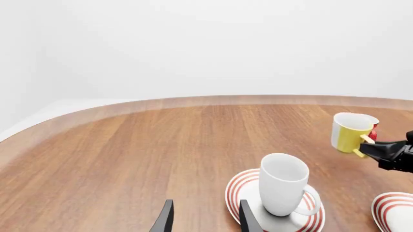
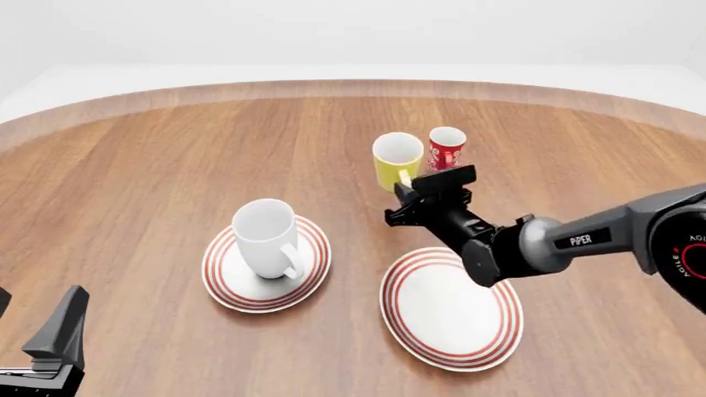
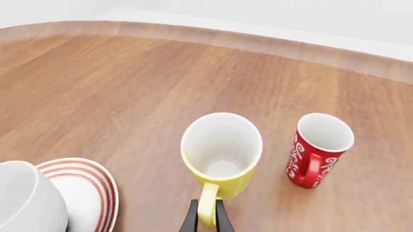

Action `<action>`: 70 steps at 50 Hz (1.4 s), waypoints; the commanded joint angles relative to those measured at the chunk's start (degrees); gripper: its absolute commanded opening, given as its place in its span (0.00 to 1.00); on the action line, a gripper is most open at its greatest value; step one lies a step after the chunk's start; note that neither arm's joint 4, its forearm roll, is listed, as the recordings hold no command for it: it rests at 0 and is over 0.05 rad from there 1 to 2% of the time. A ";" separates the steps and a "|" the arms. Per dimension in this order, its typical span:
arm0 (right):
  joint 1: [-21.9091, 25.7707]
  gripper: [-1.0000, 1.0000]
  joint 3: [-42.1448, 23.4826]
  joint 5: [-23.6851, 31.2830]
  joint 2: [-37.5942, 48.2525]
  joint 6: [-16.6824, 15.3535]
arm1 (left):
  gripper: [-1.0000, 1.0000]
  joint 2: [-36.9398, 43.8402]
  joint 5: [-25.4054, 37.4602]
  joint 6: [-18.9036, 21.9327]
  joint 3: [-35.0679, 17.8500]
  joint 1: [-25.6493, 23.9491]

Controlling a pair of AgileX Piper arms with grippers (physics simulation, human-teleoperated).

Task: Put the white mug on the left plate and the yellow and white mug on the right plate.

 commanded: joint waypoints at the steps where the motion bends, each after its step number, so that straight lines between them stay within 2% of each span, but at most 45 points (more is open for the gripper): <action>1: 0.49 0.00 5.16 -2.22 -4.65 2.39 | 1.00 0.00 0.00 0.00 0.00 0.00; 5: 1.12 0.00 7.58 -2.65 -6.76 2.75 | 1.00 0.00 0.00 0.00 0.00 0.00; 14: 1.12 0.00 7.59 -2.65 -6.77 2.75 | 1.00 0.00 0.00 0.00 0.00 0.00; 15: 0.72 0.00 12.53 -4.42 -10.74 3.48 | 1.00 0.00 0.00 0.00 0.00 0.00; 26: 1.08 0.00 14.82 -5.24 -12.54 3.32 | 1.00 0.00 0.00 0.00 0.00 0.00; 27: 1.22 0.00 17.55 -5.89 -15.26 3.34 | 1.00 0.00 0.00 0.00 0.00 0.00; 29: 1.02 0.00 18.73 -6.08 -16.48 3.43 | 1.00 0.00 0.00 0.00 0.00 0.00; 35: 1.02 0.00 18.74 -6.08 -16.49 3.43 | 1.00 0.00 0.00 0.00 0.00 0.00; 36: 0.92 0.00 21.55 -5.94 -19.19 2.93 | 1.00 0.00 0.00 0.00 0.00 0.00; 50: 1.19 0.00 22.78 -5.75 -20.58 2.60 | 1.00 0.00 0.00 0.00 0.00 0.00; 51: 0.72 0.00 27.89 -5.09 -26.86 1.83 | 1.00 0.00 0.00 0.00 0.00 0.00; 52: 0.67 0.00 28.26 -5.00 -27.34 1.76 | 1.00 0.00 0.00 0.00 0.00 0.00; 70: 0.67 0.00 28.26 -4.99 -27.34 1.76 | 1.00 0.00 0.00 0.00 0.00 0.00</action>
